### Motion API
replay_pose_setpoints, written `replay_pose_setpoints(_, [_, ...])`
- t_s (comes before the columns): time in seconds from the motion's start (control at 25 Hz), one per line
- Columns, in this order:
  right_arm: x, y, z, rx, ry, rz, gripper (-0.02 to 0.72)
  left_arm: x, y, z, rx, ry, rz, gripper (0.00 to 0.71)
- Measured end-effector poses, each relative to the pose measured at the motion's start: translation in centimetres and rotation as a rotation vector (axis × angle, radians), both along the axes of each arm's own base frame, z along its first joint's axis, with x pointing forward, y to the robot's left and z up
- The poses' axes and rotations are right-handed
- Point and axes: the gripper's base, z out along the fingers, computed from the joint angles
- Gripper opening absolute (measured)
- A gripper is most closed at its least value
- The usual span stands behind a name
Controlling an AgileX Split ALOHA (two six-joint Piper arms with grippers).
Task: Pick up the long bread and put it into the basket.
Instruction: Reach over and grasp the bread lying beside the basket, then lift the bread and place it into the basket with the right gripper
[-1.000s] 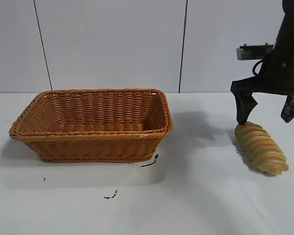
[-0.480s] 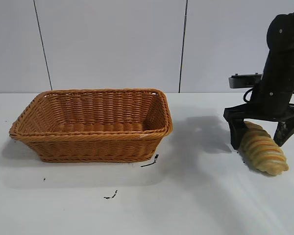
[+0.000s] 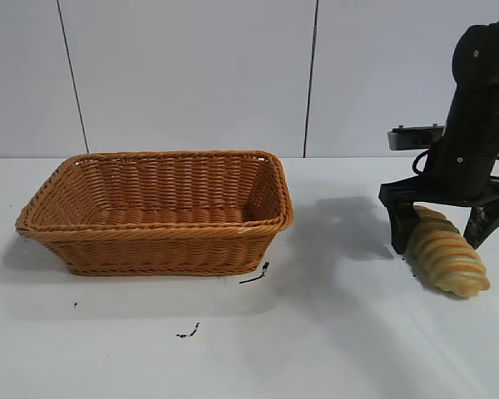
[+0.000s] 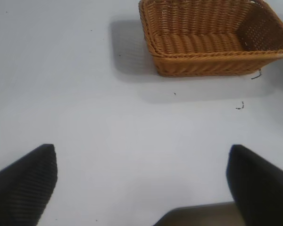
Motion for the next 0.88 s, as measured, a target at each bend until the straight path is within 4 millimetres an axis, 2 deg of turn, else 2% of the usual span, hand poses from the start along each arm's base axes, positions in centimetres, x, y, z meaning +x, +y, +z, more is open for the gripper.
replay_pose_setpoints(0.12, [0.0, 0.0, 0.0, -0.002, 0.0, 0.002, 0.489, 0.0, 0.0, 0.0, 0.0, 0.0, 0.0, 0.698])
replay_pose_setpoints(0.2, [0.0, 0.0, 0.1, -0.002, -0.001, 0.002, 0.335, 0.0, 0.0, 0.0, 0.0, 0.0, 0.0, 0.698])
replay_pose_setpoints(0.24, [0.0, 0.0, 0.2, -0.002, 0.001, 0.002, 0.22, 0.0, 0.0, 0.0, 0.0, 0.0, 0.0, 0.698])
replay_pose_setpoints(0.4, [-0.3, 0.0, 0.5, -0.005, 0.022, 0.016, 0.203, 0.0, 0.0, 0.0, 0.0, 0.0, 0.0, 0.698])
replay_pose_setpoints(0.52, [-0.2, 0.0, 2.3, -0.006, 0.011, 0.043, 0.193, 0.0, 0.0, 0.0, 0.0, 0.0, 0.0, 0.698])
replay_pose_setpoints(0.8, [1.1, 0.1, 11.5, -0.001, -0.15, 0.055, 0.192, 0.0, 0.0, 0.0, 0.0, 0.0, 0.0, 0.698])
replay_pose_setpoints(0.88, [1.5, 0.3, 13.4, 0.01, -0.177, 0.054, 0.183, 0.0, 0.0, 0.0, 0.0, 0.0, 0.0, 0.698])
